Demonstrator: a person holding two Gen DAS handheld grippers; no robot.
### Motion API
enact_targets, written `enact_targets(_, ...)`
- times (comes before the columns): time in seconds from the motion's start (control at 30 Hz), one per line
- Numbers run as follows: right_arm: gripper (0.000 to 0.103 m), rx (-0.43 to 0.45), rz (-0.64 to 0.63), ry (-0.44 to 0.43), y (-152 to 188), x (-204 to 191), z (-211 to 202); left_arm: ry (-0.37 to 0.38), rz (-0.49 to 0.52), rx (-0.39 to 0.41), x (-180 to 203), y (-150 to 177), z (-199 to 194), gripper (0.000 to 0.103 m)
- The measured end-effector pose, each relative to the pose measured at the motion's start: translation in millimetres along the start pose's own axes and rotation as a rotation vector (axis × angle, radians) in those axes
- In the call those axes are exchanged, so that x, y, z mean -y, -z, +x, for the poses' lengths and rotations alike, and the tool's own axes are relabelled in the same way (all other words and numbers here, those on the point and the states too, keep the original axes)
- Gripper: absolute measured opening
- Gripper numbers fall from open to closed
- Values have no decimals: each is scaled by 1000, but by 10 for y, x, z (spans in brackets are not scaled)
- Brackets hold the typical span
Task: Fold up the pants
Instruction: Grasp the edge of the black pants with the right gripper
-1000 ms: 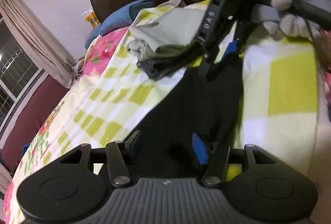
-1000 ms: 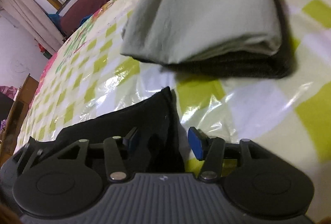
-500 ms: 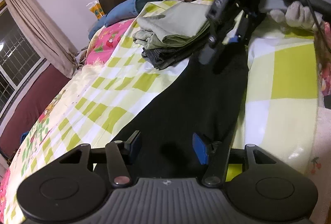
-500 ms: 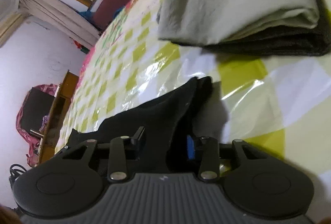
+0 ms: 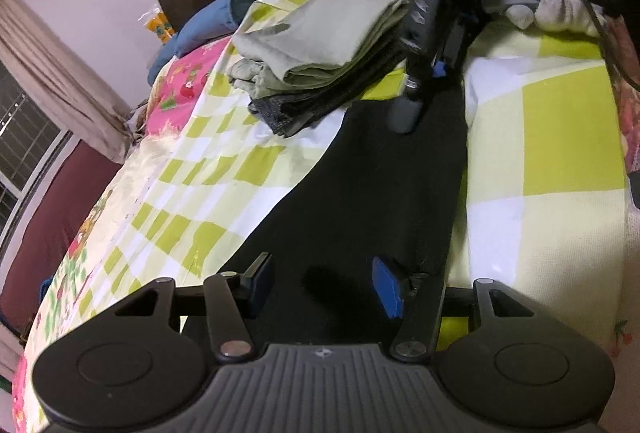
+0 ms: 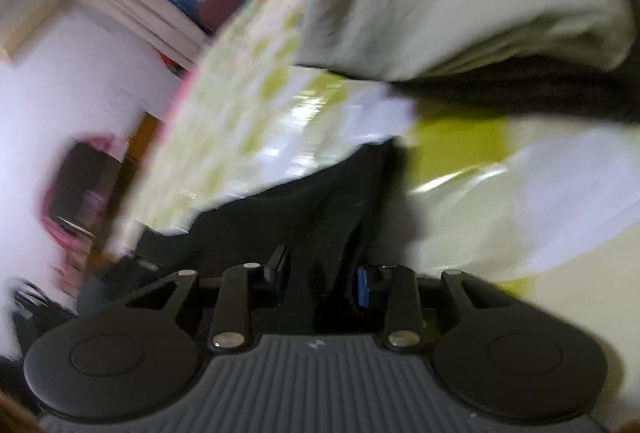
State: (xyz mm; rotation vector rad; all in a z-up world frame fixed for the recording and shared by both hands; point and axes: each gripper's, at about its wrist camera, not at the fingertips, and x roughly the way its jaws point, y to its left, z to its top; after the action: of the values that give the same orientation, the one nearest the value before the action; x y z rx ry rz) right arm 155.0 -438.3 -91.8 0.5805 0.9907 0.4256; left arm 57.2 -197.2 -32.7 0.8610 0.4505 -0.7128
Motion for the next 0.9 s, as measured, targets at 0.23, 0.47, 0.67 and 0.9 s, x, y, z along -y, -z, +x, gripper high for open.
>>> enact_targets(0.23, 29, -70, 74, -228, -109, 123, 326, 22, 27, -9, 14, -61, 66, 68)
enact_targets(0.47, 10, -85, 124, -249, -143, 134, 519, 39, 45, -7, 58, -141, 139, 68)
enact_targets(0.67, 10, -7, 226, -296, 14, -52, 423, 111, -17, -21, 136, -184, 222, 47)
enact_targets(0.9, 10, 177, 322, -238, 290, -98, -184, 210, -66, 86, 283, -475, 220, 21)
